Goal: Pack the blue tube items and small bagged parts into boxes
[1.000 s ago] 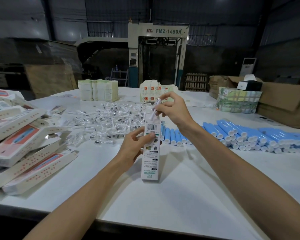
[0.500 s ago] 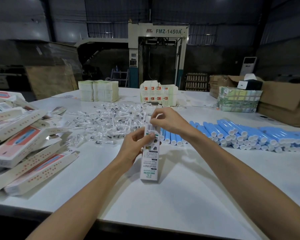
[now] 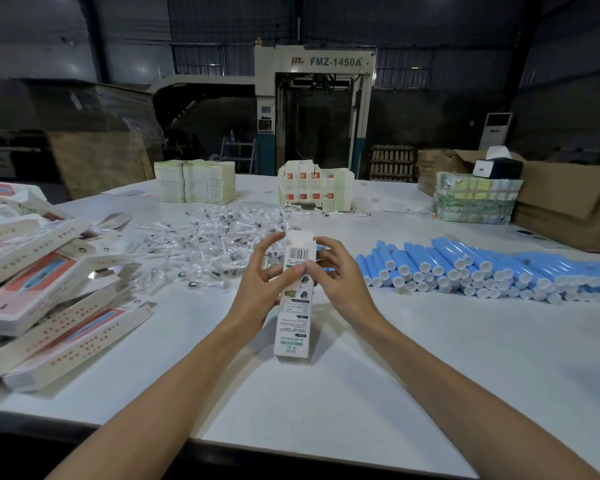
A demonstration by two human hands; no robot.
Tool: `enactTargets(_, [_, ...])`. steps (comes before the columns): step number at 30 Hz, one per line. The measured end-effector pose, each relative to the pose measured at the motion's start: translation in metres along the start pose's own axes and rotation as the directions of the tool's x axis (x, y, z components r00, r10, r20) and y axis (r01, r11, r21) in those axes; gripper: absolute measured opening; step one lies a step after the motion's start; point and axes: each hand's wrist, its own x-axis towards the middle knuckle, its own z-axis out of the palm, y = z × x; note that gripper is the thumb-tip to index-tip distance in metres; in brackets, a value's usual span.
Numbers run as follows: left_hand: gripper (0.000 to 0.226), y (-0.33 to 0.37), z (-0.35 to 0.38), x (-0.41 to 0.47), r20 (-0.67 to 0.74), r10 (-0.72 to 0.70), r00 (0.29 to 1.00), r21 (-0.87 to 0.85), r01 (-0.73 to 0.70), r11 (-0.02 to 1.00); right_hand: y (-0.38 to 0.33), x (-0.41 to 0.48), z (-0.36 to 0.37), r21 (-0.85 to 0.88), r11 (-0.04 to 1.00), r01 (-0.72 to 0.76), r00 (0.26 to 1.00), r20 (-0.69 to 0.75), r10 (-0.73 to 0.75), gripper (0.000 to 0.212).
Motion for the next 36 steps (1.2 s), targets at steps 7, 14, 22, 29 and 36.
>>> enactTargets(7, [0.062,0.000,-0.001,0.003,0.023,0.012,1.000,0.059,-0.013,0.998,-0.003,-0.002,-0.001,-0.026,0.999,0.028,0.999,0.034,-0.027,0.036])
enactTargets(14, [0.050,0.003,0.000,0.001,0.005,0.033,0.999,0.125,-0.033,0.992,-0.009,0.003,-0.010,-0.024,0.999,0.026,0.991,0.132,-0.022,0.016])
enactTargets(22, [0.047,0.003,0.002,-0.001,-0.007,-0.017,1.000,0.110,0.018,0.994,-0.012,0.004,-0.017,0.139,0.989,-0.058,0.998,0.038,0.053,0.019])
enactTargets(29, [0.042,0.001,0.006,-0.003,0.081,-0.066,0.994,0.095,0.059,0.994,-0.008,0.007,-0.024,0.094,0.993,-0.077,0.997,0.022,0.076,0.011])
enactTargets(36, [0.043,0.004,0.008,-0.006,0.101,-0.061,0.993,0.099,0.051,0.994,-0.015,0.007,-0.026,-0.057,0.996,0.068,0.997,0.039,-0.065,0.004])
